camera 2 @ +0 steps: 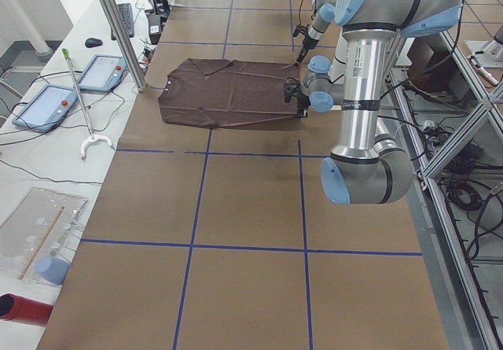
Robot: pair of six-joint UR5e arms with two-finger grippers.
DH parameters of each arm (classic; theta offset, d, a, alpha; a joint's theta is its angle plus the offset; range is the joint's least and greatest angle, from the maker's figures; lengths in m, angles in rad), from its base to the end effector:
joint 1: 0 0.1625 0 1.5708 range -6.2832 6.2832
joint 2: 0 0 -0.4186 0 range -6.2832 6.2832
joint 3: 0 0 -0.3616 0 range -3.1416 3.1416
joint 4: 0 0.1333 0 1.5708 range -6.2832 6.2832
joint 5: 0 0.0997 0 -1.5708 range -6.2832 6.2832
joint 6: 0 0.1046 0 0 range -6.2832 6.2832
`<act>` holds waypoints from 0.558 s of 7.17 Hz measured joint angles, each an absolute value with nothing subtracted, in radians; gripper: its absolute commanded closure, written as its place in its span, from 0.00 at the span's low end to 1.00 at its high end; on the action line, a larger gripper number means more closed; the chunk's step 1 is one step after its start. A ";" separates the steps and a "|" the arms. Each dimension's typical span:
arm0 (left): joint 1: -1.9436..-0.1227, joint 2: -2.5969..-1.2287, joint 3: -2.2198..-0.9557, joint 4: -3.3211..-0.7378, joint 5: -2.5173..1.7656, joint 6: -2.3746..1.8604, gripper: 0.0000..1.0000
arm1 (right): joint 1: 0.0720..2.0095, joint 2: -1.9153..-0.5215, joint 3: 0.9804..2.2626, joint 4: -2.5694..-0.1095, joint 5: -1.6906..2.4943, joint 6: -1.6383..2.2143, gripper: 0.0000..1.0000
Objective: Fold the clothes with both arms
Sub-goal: 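Grasp the hem corners with both grippers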
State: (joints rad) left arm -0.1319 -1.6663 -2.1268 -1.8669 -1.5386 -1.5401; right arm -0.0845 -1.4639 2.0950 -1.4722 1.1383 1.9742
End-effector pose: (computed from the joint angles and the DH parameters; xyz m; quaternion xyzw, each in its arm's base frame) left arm 0.4485 -0.1974 0.3400 0.0513 0.4535 -0.0523 0.8882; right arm -0.4875 -0.1365 0.3697 0.1103 -0.3866 0.2205 0.8887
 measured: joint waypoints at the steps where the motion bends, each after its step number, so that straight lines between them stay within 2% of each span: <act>1: -0.132 -1.666 -2.127 -1.867 -1.539 -1.540 1.00 | -0.084 -1.461 2.094 -1.471 1.138 1.975 1.00; 4: -0.132 -1.668 -2.128 -1.867 -1.539 -1.540 1.00 | -0.082 -1.457 2.096 -1.468 1.138 1.974 1.00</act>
